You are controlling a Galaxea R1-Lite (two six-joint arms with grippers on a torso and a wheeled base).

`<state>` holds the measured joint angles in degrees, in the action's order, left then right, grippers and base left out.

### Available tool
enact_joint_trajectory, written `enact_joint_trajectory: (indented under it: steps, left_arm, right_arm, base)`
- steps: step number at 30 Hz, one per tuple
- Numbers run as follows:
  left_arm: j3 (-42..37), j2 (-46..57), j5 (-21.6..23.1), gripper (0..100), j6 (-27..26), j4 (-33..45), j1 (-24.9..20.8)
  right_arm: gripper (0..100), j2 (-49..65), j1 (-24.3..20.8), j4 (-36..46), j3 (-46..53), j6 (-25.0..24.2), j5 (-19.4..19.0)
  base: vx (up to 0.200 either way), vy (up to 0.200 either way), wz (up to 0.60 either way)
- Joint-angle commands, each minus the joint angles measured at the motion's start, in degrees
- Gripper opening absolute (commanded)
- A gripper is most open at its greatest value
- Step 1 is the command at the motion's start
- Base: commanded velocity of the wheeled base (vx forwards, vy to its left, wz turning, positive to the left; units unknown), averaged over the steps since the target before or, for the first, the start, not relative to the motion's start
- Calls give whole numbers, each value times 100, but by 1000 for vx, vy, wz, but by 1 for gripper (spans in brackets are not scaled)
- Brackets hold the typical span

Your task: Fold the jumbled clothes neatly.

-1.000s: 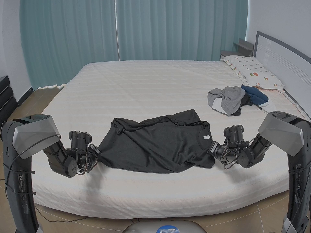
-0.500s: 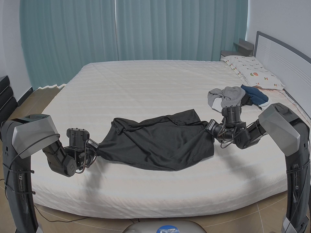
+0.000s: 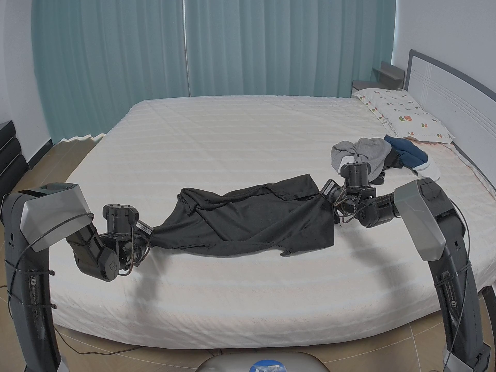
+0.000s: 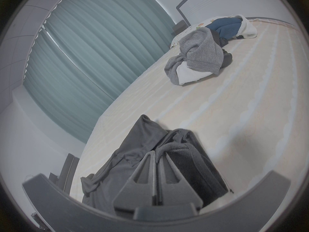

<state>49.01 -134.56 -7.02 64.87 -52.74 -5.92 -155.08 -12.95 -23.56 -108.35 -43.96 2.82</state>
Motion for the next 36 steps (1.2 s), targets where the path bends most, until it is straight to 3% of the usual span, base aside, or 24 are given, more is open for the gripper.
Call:
enact_joint_trajectory:
  steps: [1,2,3,15,18,23,28,36]
  left_arm:
    - [4,-62,-10,0,0,-17,12]
    - [-5,-62,-10,0,0,-17,12]
    - [-14,-62,-10,0,0,-17,12]
    - [-49,-53,-10,0,0,-17,12]
    - [-58,-53,-10,0,0,-17,12]
    - [-58,-53,-10,0,0,-26,12]
    - [-49,-44,-1,0,0,-17,12]
    - [-58,-44,-1,0,0,-17,12]
  right_arm:
    - [0,-682,3,45,-624,-7,193]
    - [0,-726,3,45,-624,-7,202]
    - [100,-805,3,10,-624,28,202]
    - [100,276,319,-43,446,72,-141]
    - [100,865,477,-113,1325,89,-554]
    - [100,1243,583,-474,2046,98,-888]
    - [100,1489,512,-614,3118,617,-1530]
    - [100,1331,117,-614,3356,625,-1574]
  base:
    - [0,0,0]
    - [0,0,0]
    - [0,0,0]
    - [0,0,0]
    - [0,0,0]
    - [0,0,0]
    - [0,0,0]
    - [0,0,0]
